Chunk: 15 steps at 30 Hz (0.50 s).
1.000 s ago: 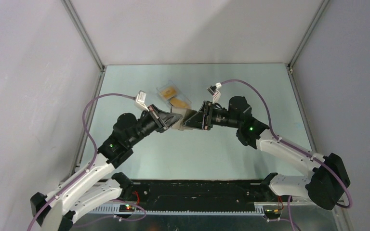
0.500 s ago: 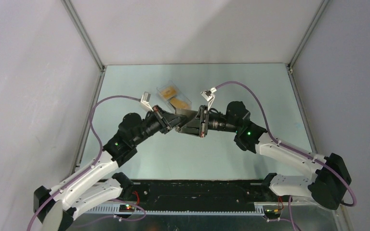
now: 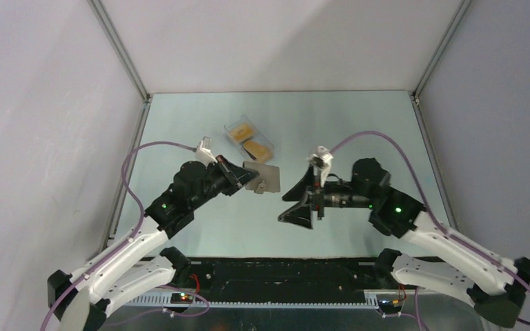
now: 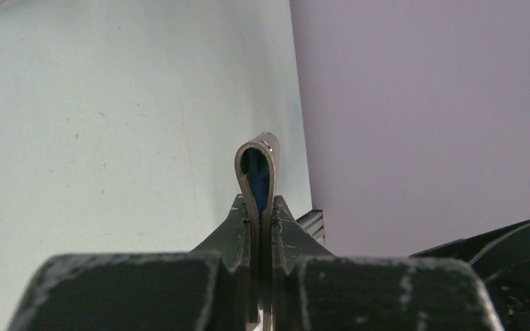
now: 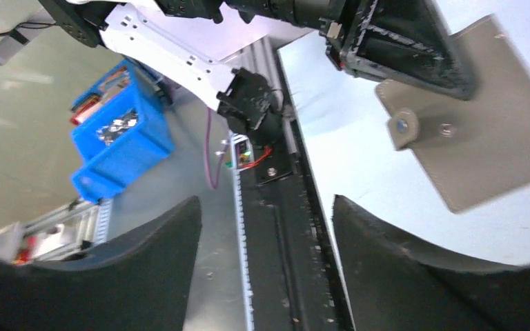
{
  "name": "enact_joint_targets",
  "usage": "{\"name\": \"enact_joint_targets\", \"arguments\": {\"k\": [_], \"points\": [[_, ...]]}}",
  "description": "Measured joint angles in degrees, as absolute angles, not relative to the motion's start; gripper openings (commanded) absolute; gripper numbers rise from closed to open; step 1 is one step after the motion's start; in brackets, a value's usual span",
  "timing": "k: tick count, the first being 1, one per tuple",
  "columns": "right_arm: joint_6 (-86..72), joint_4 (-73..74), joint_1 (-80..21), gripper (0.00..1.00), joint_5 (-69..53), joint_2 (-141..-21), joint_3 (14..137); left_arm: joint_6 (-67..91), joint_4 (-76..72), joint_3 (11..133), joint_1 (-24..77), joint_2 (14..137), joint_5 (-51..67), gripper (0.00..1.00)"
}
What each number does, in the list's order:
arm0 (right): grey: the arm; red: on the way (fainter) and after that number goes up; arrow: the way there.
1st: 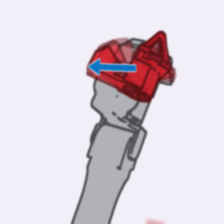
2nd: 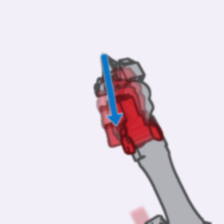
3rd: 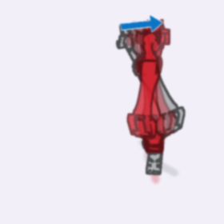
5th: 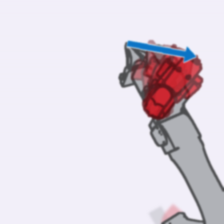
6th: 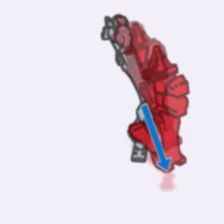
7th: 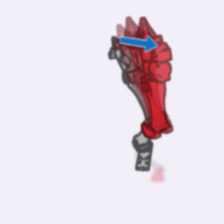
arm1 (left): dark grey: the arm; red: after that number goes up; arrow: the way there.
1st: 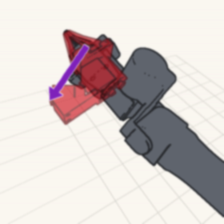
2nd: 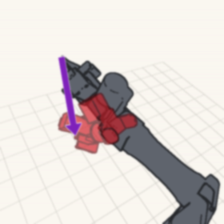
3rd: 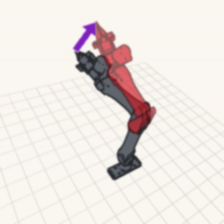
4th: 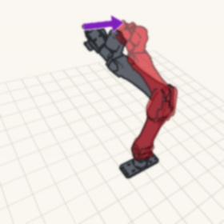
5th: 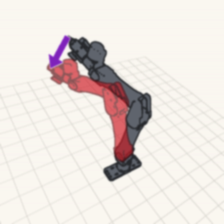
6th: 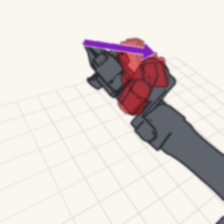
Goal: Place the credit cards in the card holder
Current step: Open the card holder at the center of the board.
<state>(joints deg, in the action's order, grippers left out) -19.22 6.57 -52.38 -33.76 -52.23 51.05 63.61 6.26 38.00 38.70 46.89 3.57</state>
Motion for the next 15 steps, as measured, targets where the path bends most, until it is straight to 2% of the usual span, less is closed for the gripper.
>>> {"name": "enact_joint_targets", "arguments": {"k": [4,7,10,15], "points": [[-14.44,13.1,-49.3,0.81,-30.87,-44.58,52.23,60.25,8.6,40.32,38.24,46.78,4.75,0.0],[-13.34,15.9,-41.45,0.81,-31.83,-42.65,53.39,56.23,9.32,43.2,38.22,47.81,8.75,0.0],[-13.47,16.88,-34.26,0.82,-35.62,-44.4,53.63,51.0,9.5,46.57,38.26,50.02,15.88,0.0],[-13.93,17.54,-31.83,0.83,-43.03,-50.28,53.63,44.18,9.65,50.57,39.94,52.34,26.28,0.0]]}}
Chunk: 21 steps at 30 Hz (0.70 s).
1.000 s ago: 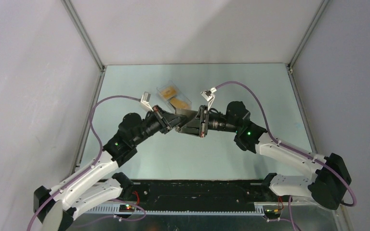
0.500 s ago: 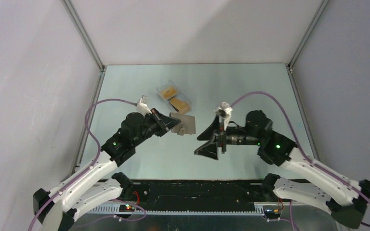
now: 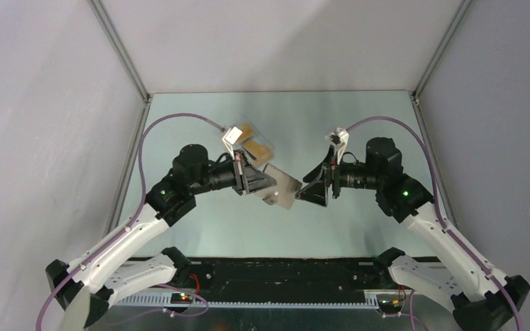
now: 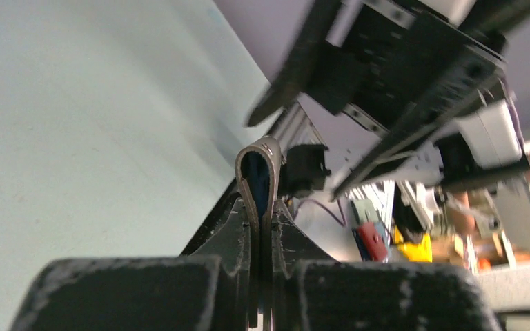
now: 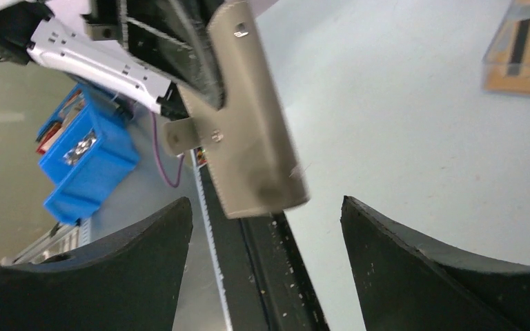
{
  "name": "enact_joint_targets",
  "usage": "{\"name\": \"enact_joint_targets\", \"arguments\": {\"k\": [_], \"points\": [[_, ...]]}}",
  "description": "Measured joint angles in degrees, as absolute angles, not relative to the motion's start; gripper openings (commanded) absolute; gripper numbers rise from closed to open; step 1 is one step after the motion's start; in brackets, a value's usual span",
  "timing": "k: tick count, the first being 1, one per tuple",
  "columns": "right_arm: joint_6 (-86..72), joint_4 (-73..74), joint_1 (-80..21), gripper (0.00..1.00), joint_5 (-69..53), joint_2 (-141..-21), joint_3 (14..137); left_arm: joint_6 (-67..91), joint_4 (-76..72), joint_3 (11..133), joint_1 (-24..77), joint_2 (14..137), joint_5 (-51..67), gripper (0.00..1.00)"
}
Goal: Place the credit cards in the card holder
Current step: Open the card holder at the center of the board.
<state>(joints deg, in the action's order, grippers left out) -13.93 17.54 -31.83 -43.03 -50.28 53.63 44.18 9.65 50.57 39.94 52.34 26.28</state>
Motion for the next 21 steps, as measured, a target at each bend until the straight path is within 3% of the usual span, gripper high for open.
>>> {"name": "enact_joint_targets", "arguments": {"k": [5,7,9,10,11,13,16,20,21], "points": [[-15.0,17.17,-32.08,0.82,-48.58,-53.82,53.63,40.05,9.56,53.71,43.7,54.65,32.84,0.0],[-15.81,15.99,-32.12,0.75,-50.72,-54.46,53.63,38.96,9.61,54.41,45.08,55.44,34.44,0.0],[-16.58,14.31,-32.18,0.6,-53.65,-55.46,53.65,38.35,9.63,54.7,46.02,55.9,35.14,0.0],[-16.82,13.74,-32.27,0.47,-54.87,-55.9,53.65,37.98,9.67,54.72,46.19,55.94,35.09,0.0],[-17.32,13.15,-32.4,0.28,-56.69,-56.51,53.65,37.85,9.72,54.72,46.24,55.92,34.7,0.0],[-18.41,11.97,-32.58,0.03,-60.03,-57.71,53.67,37.47,9.58,54.72,46.26,55.72,32.95,0.13],[-19.88,10.59,-32.77,0.0,-62.17,-58.85,53.8,37.23,10.02,54.72,46.26,55.46,30.96,0.65],[-21.91,10.59,-33.63,0.0,-59.11,-58.15,53.8,39.03,8.88,54.72,46.33,55.42,25.39,0.96],[-22.2,10.87,-33.87,0.0,-57.19,-57.36,53.8,39.31,8.62,54.61,46.33,55.42,24.05,0.99]]}}
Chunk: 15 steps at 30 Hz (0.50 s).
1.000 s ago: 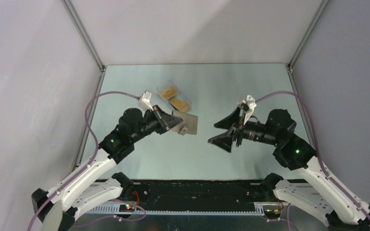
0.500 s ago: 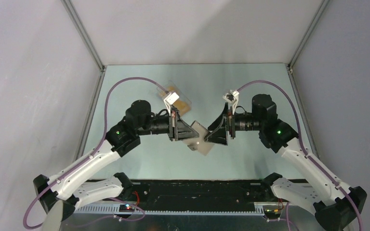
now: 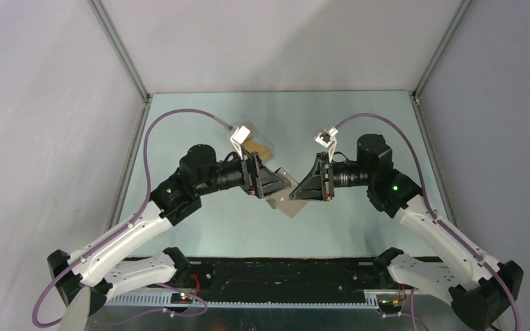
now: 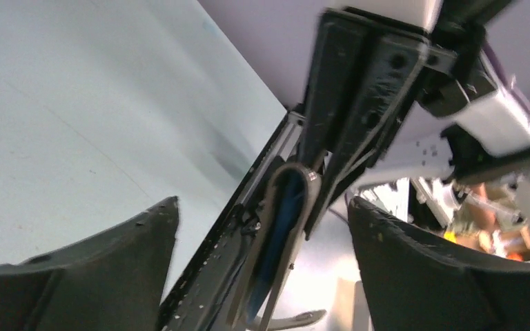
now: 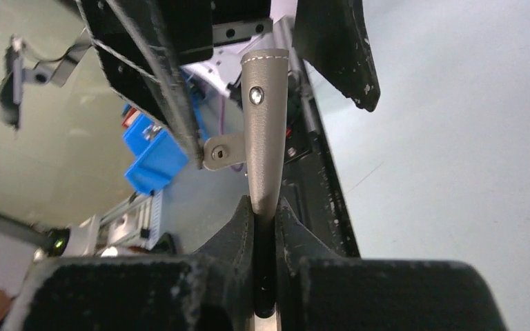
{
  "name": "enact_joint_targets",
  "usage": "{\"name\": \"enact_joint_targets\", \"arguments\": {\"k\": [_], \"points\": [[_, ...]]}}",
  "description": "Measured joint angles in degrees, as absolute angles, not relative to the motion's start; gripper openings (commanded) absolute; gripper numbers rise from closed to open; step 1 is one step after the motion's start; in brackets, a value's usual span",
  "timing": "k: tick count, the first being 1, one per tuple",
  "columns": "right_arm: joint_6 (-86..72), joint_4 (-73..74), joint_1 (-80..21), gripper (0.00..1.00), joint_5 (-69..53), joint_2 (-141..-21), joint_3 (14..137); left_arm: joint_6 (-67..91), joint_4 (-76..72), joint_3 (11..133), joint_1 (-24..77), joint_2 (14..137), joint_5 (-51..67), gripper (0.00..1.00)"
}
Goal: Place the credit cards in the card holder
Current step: Open the card holder at the center of the board.
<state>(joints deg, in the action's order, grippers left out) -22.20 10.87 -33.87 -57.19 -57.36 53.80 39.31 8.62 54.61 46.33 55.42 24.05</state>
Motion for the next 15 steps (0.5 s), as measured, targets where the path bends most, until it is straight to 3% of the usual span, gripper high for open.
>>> {"name": "enact_joint_targets", "arguments": {"k": [7,12,15], "points": [[-22.81,13.54,-34.87,0.0,-43.27,-49.87,53.8,44.27,5.69,50.17,46.54,55.31,17.58,0.89],[-23.55,15.55,-33.54,0.0,-38.7,-48.29,53.8,45.98,5.13,48.05,46.59,54.81,16.03,0.67],[-23.97,15.9,-32.53,0.0,-37.91,-47.99,53.8,46.76,4.97,45.95,46.59,53.89,15.18,0.6]]}}
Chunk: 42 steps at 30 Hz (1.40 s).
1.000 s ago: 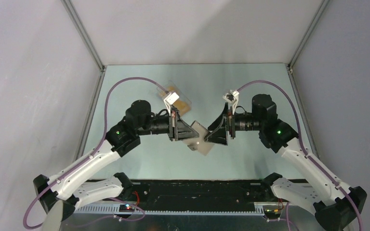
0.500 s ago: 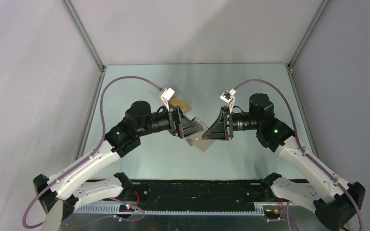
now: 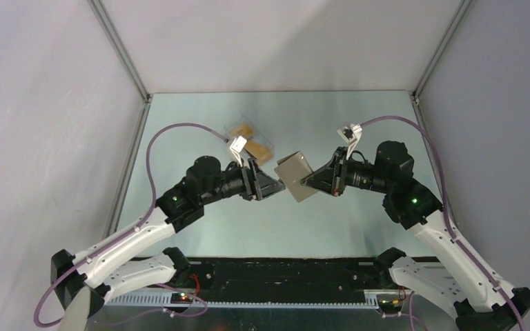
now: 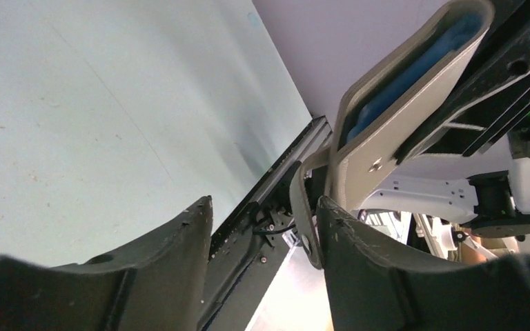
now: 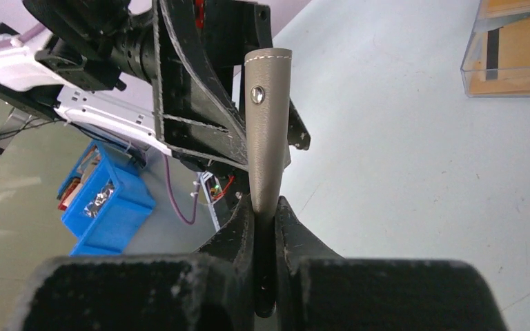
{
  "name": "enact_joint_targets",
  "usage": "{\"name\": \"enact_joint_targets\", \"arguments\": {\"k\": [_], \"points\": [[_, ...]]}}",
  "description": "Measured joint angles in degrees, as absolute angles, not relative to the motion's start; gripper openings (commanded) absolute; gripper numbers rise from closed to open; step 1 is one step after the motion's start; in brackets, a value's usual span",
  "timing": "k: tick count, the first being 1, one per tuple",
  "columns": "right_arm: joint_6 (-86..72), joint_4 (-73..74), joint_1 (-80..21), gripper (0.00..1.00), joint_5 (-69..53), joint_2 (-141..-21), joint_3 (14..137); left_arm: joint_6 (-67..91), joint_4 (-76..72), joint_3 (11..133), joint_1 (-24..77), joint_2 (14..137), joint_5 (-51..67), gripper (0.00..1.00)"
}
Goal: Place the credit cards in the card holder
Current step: Open the card holder at the center of the board.
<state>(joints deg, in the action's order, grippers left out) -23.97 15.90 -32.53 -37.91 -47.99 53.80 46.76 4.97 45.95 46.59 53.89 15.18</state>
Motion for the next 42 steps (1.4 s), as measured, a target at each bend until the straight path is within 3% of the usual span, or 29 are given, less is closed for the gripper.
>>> {"name": "enact_joint_targets", "arguments": {"k": [6,9,11,12,14,15,16,17,18,19,21,22,23,32,42], "points": [[-25.26,15.55,-30.74,0.0,-38.65,-47.48,53.8,47.66,3.77,43.77,46.59,52.6,15.86,0.6],[-26.04,14.85,-30.22,0.0,-39.72,-47.48,53.78,47.72,2.07,43.77,46.59,52.6,16.69,0.52],[-26.41,14.46,-30.13,0.0,-40.36,-47.48,53.78,47.88,1.28,43.77,46.59,52.6,16.78,0.38],[-26.52,14.37,-30.11,0.0,-40.64,-47.48,53.76,47.88,0.91,43.77,46.59,52.64,16.82,0.23],[-26.57,14.26,-30.11,0.01,-41.1,-47.51,53.71,48.18,0.3,43.77,46.59,52.77,16.84,0.05],[-26.57,14.26,-30.09,0.05,-41.34,-47.51,53.65,47.86,0.03,43.81,46.57,52.9,16.82,0.02],[-26.55,14.26,-30.09,0.22,-41.41,-47.51,53.56,48.03,-0.16,43.81,46.57,52.93,16.82,0.01],[-26.55,14.24,-30.06,0.29,-41.39,-47.51,53.36,47.88,-0.36,43.81,46.52,52.93,16.8,0.0],[-26.79,14.28,-30.0,0.46,-41.34,-47.51,53.23,47.99,-0.45,43.81,46.52,52.88,16.8,0.0],[-26.72,14.28,-29.91,0.55,-40.95,-47.51,53.06,47.97,-0.51,43.81,46.52,52.84,16.73,0.0],[-26.96,14.33,-29.76,0.86,-40.14,-47.53,52.6,47.97,-0.27,43.81,46.52,52.58,16.14,0.0],[-27.0,14.46,-29.71,0.96,-39.29,-47.57,52.42,47.92,0.67,43.94,46.5,52.34,15.33,0.0],[-27.03,14.74,-29.65,0.99,-38.17,-47.68,52.31,47.81,1.67,44.07,46.48,52.05,14.59,0.0],[-27.27,19.66,-29.34,0.99,-25.85,-47.94,52.07,46.0,19.64,52.56,46.35,53.01,7.46,0.0],[-26.09,22.15,-29.65,0.99,-27.66,-50.85,52.07,43.44,39.9,69.08,46.3,64.4,4.03,0.0]]}}
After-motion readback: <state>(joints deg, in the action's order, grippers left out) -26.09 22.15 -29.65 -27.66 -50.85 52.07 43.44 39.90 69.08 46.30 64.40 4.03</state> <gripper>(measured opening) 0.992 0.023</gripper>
